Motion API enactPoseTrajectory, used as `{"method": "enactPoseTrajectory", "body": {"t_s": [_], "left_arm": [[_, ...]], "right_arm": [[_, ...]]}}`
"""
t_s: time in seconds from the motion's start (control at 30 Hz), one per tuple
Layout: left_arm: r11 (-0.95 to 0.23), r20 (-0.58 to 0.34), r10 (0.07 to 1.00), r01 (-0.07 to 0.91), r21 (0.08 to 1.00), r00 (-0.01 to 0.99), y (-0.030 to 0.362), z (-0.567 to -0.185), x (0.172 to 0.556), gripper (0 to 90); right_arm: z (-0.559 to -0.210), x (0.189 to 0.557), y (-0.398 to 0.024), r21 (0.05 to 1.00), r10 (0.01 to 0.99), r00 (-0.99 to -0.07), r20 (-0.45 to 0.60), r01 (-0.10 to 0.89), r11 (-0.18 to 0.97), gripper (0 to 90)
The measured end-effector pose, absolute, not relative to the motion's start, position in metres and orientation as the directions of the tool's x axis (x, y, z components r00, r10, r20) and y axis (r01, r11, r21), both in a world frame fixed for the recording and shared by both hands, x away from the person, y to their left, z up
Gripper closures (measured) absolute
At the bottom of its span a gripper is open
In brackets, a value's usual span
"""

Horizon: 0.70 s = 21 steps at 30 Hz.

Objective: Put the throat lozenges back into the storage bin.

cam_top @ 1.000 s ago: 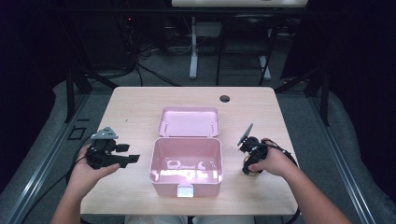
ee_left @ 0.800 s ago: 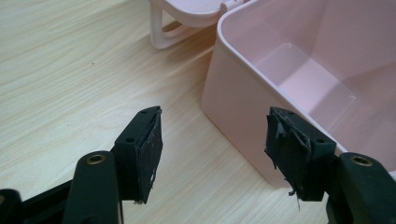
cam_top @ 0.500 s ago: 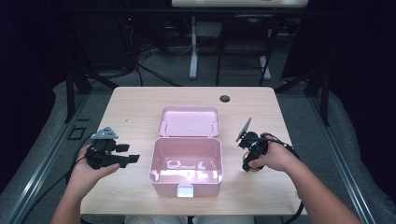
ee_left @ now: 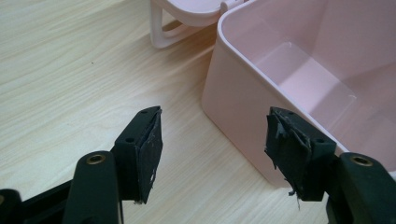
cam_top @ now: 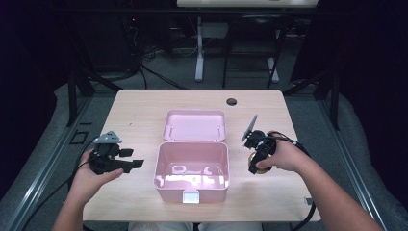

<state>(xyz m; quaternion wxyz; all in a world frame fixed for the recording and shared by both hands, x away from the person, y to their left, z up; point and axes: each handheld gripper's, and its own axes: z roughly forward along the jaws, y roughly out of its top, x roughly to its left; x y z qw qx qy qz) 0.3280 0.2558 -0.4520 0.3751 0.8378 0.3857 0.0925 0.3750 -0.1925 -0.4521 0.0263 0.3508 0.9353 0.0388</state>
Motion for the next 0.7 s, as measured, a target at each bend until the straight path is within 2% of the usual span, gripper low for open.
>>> {"method": "enactPoseTrajectory", "body": {"t_s": [0.7], "left_arm": [[-0.417, -0.137, 0.717, 0.578, 0.702, 0.684, 0.258, -0.452, 0.328, 36.3]], "right_arm": [[-0.410, 0.372, -0.165, 0.121, 0.581, -0.814, -0.023, 0.574, 0.810, 20.0]]}}
